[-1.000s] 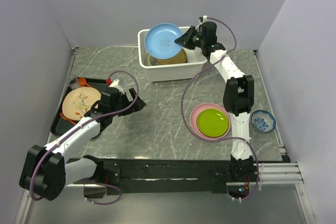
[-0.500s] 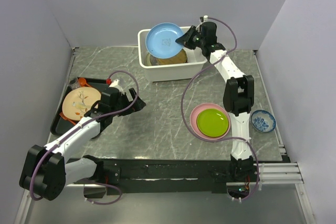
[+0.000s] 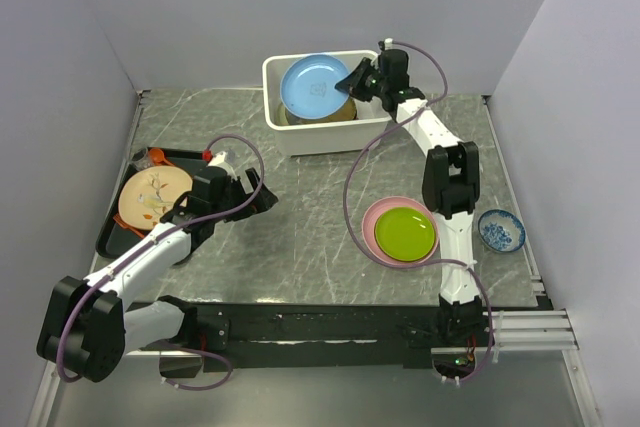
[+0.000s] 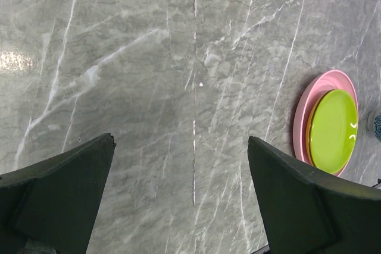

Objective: Place the plates into the plastic bin on the countertop
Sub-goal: Place the plate in the plastic bin.

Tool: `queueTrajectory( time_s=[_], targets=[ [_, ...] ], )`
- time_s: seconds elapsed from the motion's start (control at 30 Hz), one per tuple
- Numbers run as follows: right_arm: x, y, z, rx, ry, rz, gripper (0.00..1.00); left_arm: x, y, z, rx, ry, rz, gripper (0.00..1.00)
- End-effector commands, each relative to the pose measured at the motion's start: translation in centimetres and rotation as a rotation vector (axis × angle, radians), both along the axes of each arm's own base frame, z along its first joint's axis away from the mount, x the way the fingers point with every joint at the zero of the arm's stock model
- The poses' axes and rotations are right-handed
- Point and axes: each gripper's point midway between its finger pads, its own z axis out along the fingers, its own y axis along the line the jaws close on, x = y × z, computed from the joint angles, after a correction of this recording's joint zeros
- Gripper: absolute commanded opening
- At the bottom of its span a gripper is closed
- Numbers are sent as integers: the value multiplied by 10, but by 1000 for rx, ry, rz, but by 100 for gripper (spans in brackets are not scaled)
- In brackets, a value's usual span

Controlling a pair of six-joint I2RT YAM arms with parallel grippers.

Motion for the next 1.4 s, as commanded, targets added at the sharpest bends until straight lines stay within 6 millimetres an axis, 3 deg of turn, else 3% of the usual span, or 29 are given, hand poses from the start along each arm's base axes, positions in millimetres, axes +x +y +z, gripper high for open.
queueTrajectory(
  time_s=[0.0, 0.17, 0.37, 0.63, 0.73, 0.8, 0.83, 0.9, 0.93, 1.0, 1.03, 1.07, 1.13, 1.17, 1.23, 1.3, 1.33, 1.37],
  targets=[
    [4, 1, -1, -18, -30, -12, 19, 4, 2, 9, 7, -36, -1, 99],
    [2, 2, -5, -34, -24, -10, 40, 4, 2, 11, 9, -42, 0, 99],
    [-1, 2, 2, -48, -34, -9, 56, 4, 2, 12, 9, -42, 0, 99],
    [-9, -5, 38, -182, -76, -67, 77, 2, 2, 19, -1, -52, -2, 99],
    [-18, -6, 56, -228, -113, -88, 81, 0, 2, 22, -10, -60, -6, 99],
    [-26, -3, 81, -224, -163, -90, 82, -2, 1, 25, -18, -66, -8, 99],
    [-30, -5, 79, -232, -162, -95, 83, -2, 1, 25, -21, -67, -8, 99],
    [-39, -4, 107, -209, -224, -100, 83, -3, 0, 28, -29, -73, -14, 99],
    [-44, -4, 106, -208, -221, -95, 83, -5, -1, 29, -33, -77, -19, 99],
    [-54, -5, 132, -183, -268, -96, 84, -7, -1, 31, -39, -80, -20, 99],
    [-58, -4, 132, -183, -267, -92, 84, -7, -1, 33, -42, -84, -21, 99],
    [-66, -4, 147, -169, -291, -85, 83, -9, -2, 35, -50, -89, -29, 99],
    [-74, -4, 153, -162, -298, -76, 84, -10, -3, 37, -59, -95, -34, 99],
    [-83, -3, 166, -152, -319, -69, 84, -10, -5, 40, -71, -103, -43, 99],
    [-93, -4, 163, -160, -312, -61, 83, -11, -8, 41, -83, -103, -58, 99],
    [-108, -8, 175, -161, -335, -60, 83, -11, -14, 43, -101, -99, -79, 99],
    [-114, -9, 161, -174, -307, -57, 84, -11, -16, 43, -106, -99, -87, 99],
    [-125, -14, 170, -169, -323, -62, 83, -11, -18, 41, -110, -90, -93, 99]
  ],
)
